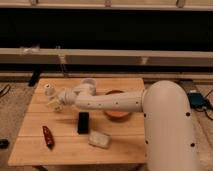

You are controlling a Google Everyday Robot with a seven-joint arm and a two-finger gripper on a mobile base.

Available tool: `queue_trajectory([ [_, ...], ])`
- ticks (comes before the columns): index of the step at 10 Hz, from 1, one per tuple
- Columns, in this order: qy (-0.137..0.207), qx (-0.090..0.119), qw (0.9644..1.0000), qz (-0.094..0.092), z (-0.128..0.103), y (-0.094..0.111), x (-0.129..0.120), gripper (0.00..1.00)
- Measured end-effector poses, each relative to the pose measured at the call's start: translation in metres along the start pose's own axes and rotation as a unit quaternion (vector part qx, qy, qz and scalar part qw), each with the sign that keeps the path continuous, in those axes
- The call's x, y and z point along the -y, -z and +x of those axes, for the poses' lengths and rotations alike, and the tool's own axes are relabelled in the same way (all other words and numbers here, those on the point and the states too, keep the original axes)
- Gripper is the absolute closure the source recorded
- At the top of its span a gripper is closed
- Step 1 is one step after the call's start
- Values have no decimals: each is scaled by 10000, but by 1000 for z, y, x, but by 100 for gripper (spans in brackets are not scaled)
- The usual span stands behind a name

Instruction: Stand the bottle upright

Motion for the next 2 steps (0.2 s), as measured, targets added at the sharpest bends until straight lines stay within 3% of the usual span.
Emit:
queue_trajectory([
  [2, 5, 2, 10000, -12, -1, -1, -1, 20],
])
